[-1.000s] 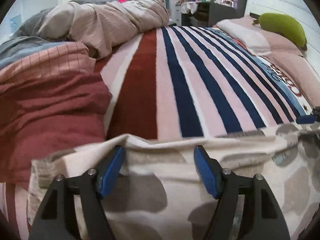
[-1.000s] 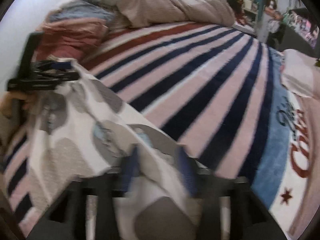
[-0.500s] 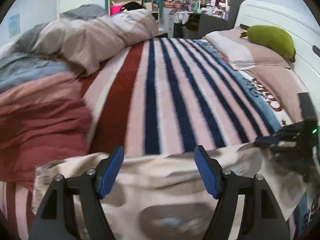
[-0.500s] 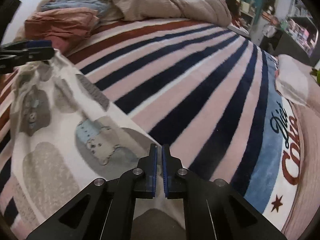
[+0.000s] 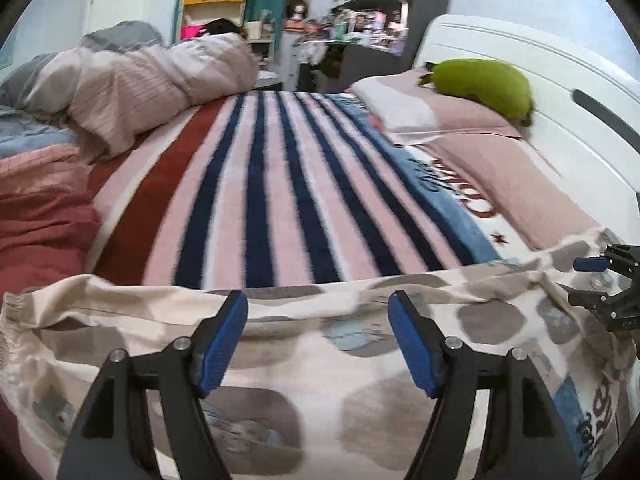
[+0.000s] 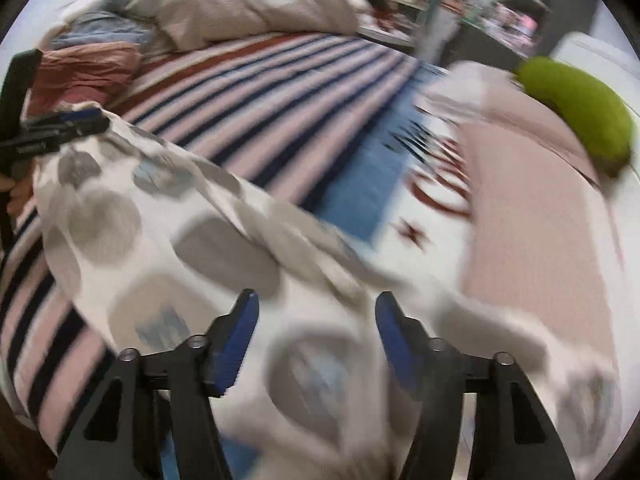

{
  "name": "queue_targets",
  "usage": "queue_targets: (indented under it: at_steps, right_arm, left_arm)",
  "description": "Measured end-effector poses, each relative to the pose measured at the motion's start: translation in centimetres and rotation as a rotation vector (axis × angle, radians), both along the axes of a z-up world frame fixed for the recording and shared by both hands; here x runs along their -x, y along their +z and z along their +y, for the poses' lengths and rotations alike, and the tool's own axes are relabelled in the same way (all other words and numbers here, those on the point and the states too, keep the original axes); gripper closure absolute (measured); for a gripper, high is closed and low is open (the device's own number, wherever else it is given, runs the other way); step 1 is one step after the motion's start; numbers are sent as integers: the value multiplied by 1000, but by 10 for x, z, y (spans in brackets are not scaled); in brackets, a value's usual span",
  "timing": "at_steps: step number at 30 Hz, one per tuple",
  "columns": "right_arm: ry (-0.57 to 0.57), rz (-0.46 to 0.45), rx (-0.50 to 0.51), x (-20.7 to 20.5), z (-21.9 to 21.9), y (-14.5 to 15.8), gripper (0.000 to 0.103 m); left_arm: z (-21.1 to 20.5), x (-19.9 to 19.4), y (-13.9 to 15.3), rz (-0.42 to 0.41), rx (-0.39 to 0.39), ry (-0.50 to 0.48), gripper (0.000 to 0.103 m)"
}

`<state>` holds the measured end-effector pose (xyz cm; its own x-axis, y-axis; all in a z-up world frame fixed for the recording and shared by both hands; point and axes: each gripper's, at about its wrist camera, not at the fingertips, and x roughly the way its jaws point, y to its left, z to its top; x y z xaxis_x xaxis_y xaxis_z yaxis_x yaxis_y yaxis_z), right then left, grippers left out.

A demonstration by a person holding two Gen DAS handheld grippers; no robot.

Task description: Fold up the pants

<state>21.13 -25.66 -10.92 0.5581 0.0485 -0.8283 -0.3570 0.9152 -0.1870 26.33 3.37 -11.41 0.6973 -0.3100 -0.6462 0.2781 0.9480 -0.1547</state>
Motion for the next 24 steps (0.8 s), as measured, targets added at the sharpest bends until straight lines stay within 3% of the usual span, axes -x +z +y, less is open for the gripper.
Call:
queue_targets:
  at_steps: [4, 9, 11, 12, 13, 14, 15, 18, 22, 24]
  right_arm:
    - [-84, 21, 26, 33, -32, -8, 46]
    - [-98, 28, 53, 60, -49, -24, 46]
    - [-120, 10, 147, 61, -50, -33, 52]
    - [-127, -8, 192, 60, -50, -34, 63]
    - [-131, -18, 220, 58, -51, -34, 86]
    - [-141, -23, 230, 55, -54, -32, 98]
    - [-157, -26, 210, 50, -60, -27, 102]
    - [-185, -42, 187, 37, -72, -14, 102]
    - [-242, -107, 282, 16, -86, -4, 100]
    - [-248, -76, 216, 11, -91, 0, 100]
  left_arm:
    - [-22, 9, -2, -8, -18, -50, 33]
    - [-31, 10, -9, -4, -44, -47, 33]
    - [-30, 8, -10, -6, -53, -36, 33]
    - [-29, 7, -11, -9, -64, -29, 33]
    - [-27, 8, -11, -12, -69, -23, 33]
    - [-26, 7, -11, -13, -68, -17, 33]
    - [-24, 7, -12, -13, -65, -13, 33]
    - [-21, 5, -12, -12, -56, -7, 33]
    - [-21, 4, -14, -13, -70, -6, 33]
    - [-21, 3, -15, -12, -71, -6, 33]
